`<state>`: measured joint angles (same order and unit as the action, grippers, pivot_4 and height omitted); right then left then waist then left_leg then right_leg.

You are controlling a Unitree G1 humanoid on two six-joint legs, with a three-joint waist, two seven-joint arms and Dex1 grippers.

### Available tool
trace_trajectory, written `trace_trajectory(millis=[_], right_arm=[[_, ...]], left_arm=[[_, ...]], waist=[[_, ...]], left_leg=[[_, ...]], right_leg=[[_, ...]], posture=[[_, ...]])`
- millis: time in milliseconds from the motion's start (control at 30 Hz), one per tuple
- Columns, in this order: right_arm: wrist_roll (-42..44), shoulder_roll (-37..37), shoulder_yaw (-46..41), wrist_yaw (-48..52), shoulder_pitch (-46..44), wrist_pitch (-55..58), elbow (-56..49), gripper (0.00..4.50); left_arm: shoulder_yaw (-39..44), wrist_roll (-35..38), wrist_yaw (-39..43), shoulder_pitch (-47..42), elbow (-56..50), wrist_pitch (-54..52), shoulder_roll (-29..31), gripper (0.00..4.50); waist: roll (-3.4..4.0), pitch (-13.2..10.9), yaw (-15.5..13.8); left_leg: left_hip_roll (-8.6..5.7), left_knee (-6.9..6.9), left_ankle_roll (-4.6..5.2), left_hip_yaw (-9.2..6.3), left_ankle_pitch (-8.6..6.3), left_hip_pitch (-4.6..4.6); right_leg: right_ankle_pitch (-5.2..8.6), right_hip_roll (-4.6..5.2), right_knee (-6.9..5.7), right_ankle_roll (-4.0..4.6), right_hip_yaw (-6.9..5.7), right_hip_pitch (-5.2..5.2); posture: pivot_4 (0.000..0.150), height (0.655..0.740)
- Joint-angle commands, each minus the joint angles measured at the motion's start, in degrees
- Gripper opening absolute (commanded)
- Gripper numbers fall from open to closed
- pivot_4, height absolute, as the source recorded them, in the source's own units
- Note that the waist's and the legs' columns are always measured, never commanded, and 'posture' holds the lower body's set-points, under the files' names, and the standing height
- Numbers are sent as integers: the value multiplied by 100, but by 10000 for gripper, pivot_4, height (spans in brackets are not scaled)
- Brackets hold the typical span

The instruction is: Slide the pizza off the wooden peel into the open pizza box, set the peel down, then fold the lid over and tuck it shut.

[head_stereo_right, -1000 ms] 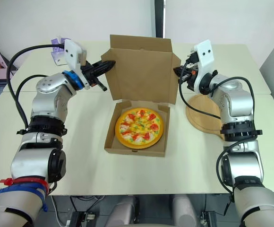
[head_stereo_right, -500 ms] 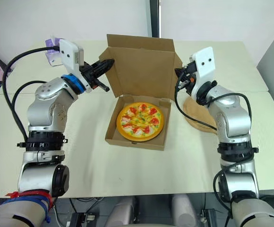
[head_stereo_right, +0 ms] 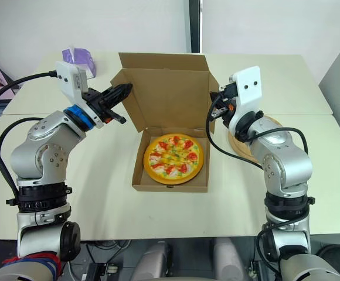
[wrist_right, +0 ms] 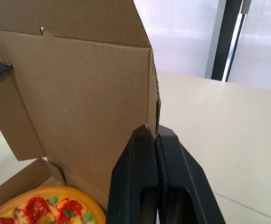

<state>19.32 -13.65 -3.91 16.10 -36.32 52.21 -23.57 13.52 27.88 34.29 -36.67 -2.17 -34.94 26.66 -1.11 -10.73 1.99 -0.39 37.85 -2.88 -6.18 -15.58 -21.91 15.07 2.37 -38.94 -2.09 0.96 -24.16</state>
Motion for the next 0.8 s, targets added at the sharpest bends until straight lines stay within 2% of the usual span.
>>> trace_trajectory(millis=[33,333,600,800], right_arm=[[165,115,58,-64,3,14,-341,258],[379,373,83,-189,122,421,-659,258],[763,555,124,-190,344,1002,-1030,258],[795,513,203,-190,524,1095,-1200,258]], left_arm=[[-62,146,-116,-27,-427,-12,-92,0],[-83,273,-336,192,-848,-199,-235,0],[-16,589,-106,414,-1095,-514,-28,0],[302,1121,-174,677,-1322,-873,-31,0]], waist=[[0,0,-5],[0,0,-11],[2,1,-5],[2,1,22]], left_leg=[[0,0,0,1,0,0],[1,-1,0,1,0,1],[3,-2,1,0,0,3],[8,-4,2,2,-1,10]], right_leg=[[0,0,0,0,0,0],[0,-1,0,0,1,0],[0,-4,1,1,1,2],[1,-9,1,1,3,4]], posture=[[1500,7400],[1500,7400],[1500,7400],[1500,7400]])
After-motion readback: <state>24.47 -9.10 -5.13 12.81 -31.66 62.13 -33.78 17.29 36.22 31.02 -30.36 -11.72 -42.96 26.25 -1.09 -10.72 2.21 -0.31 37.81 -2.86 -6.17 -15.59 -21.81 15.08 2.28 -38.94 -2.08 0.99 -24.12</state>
